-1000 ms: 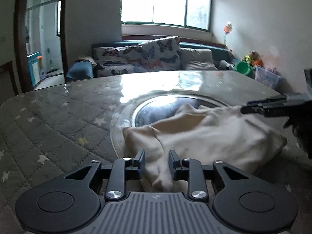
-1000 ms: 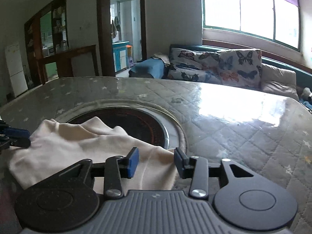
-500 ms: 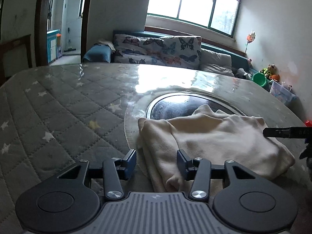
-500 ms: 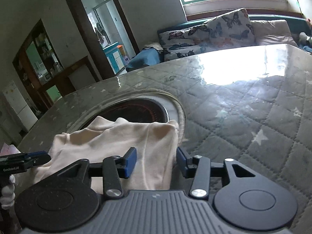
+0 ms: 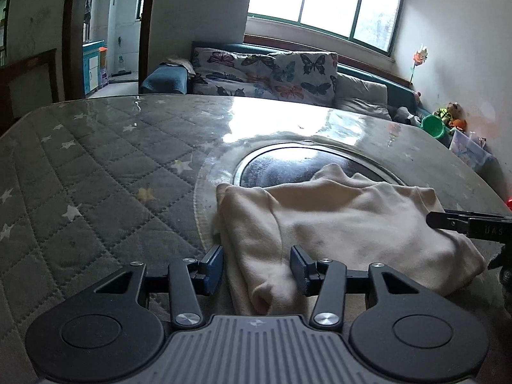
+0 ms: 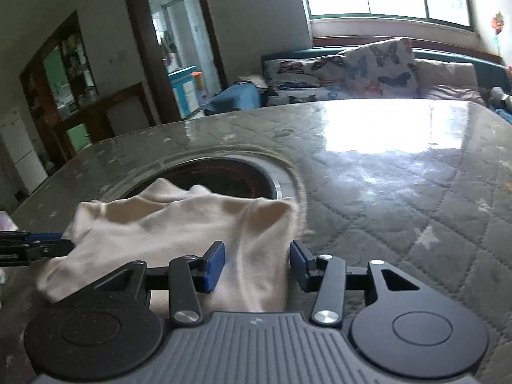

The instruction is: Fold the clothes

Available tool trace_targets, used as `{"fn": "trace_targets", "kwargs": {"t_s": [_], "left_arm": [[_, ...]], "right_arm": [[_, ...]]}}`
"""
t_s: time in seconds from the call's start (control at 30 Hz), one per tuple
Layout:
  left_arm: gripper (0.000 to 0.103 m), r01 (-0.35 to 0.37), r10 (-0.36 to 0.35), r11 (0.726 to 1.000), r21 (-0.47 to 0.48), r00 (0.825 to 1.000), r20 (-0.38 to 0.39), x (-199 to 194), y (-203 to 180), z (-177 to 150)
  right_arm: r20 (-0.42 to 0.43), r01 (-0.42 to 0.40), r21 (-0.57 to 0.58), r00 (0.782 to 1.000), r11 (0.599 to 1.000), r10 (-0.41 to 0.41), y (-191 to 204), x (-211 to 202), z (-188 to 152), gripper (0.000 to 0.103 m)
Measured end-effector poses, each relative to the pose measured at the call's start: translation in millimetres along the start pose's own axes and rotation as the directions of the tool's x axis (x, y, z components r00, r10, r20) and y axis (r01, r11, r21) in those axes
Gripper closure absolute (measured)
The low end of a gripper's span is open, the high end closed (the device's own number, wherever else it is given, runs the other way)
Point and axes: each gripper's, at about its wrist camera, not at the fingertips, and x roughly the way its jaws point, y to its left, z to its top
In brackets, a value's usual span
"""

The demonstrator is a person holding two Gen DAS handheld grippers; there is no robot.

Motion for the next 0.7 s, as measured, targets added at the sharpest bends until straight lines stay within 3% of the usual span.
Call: {"fn": "trace_targets", "kwargs": {"t_s": [0.07, 0.1, 0.17, 0.23, 0.37, 0.53, 0.63, 0.67, 0.7], "left_arm": [[0.056, 0.006, -0.006, 1.0, 0.002, 1.0, -0.001, 1, -2, 0], [0.067, 0.01, -0.01, 1.0, 0.0, 1.0, -0.001, 1, -2, 0], [0.075, 0.028, -0.029, 0.999, -0.027, 1.0, -0.006, 2, 1, 0], [0.079, 0.041, -0.042, 0.998, -0.057, 0.999, -0.011, 1, 5, 0], [0.079, 0.045, -0.046, 0.995, -0.093, 0.999, -0.014, 1, 8, 1], [0.07, 0.018, -0.019, 0.996, -0.082, 1.0, -0.005, 1, 4, 1], [0.071, 0.007, -0.007, 0.999, -0.042, 1.0, 0.002, 2, -2, 0], [0.072, 0.008, -0.008, 0.999, -0.034, 1.0, 0.002, 2, -4, -1], [0.08, 0.014, -0.014, 0.999, -0.032, 1.0, -0.001, 3, -4, 0]], "right_arm": [[-0.008, -0.016, 0.002, 1.0, 1.0, 0.016, 3, 1, -1, 0.071], [-0.009, -0.02, 0.005, 1.0, 1.0, 0.02, 5, 2, -1, 0.074], [-0.001, -0.027, 0.023, 1.0, 0.999, 0.027, 3, 0, -1, 0.085], [0.007, -0.035, 0.043, 0.999, 0.998, 0.035, 0, -3, -2, 0.089], [0.018, -0.034, 0.057, 0.999, 0.998, 0.033, -1, -7, -3, 0.089], [0.037, 0.008, 0.065, 0.999, 0.998, -0.011, -2, -5, -6, 0.068], [0.035, 0.012, 0.053, 0.999, 0.999, -0.014, 0, -4, -6, 0.068], [0.03, 0.012, 0.046, 0.999, 0.999, -0.013, 2, -3, -6, 0.072], [0.022, 0.005, 0.043, 1.0, 0.999, -0.006, 4, -2, -7, 0.085]]}}
